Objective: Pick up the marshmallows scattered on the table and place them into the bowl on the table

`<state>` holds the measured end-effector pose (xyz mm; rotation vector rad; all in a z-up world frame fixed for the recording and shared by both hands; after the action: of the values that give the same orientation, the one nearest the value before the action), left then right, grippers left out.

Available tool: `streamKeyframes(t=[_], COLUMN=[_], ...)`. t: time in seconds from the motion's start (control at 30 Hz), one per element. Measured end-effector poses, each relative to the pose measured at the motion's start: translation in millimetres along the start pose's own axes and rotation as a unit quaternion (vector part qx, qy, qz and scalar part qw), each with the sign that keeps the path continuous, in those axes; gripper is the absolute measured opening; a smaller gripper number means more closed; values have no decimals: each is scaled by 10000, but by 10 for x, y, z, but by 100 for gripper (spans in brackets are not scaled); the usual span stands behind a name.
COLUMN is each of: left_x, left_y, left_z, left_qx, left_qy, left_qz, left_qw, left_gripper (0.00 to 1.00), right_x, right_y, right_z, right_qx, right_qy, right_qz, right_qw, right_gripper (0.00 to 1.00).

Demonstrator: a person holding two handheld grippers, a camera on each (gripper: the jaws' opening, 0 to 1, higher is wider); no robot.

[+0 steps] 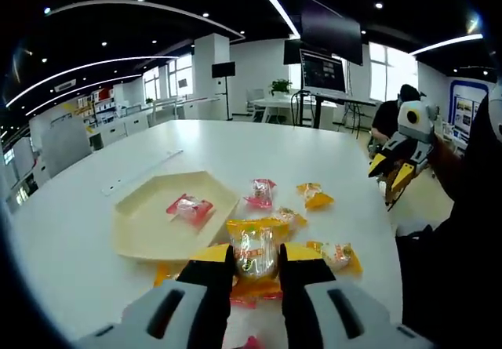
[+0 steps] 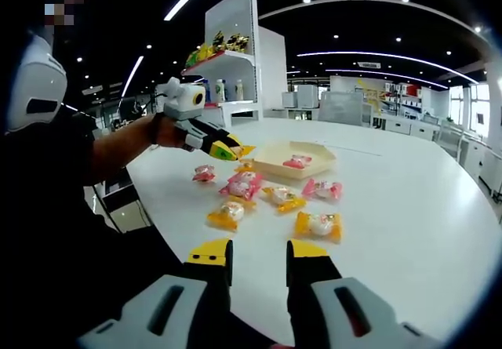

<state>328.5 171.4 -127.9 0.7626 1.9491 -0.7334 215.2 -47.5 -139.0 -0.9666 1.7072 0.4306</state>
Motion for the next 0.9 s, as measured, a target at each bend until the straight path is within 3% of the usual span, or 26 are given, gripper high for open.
streamKeyframes(t=[0.9], left_x=[-160], left_y=[237], left_z=[120], left_qx=[-225], left_qy=[-138], left_qz=[-82], left_qw=[9996], left_gripper=[24], right_x=[30], right_y=[-12], right_z=[-8], right_qx=[20], right_qy=[28], right_qz=[55], right_qw=[10000], right_gripper=[28])
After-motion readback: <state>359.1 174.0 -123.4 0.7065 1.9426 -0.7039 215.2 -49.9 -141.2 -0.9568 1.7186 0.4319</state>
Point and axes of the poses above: the point that each gripper's makers call its tool centre point, and the gripper's own axes: z roughly forward along the fingers, y roughly to its left, x roughly out of its underside, the point moved 3 cm from there along -z, roughly backward along the fingers, and after that the axes turned 13 degrees about -z, right-handed, at the moved point
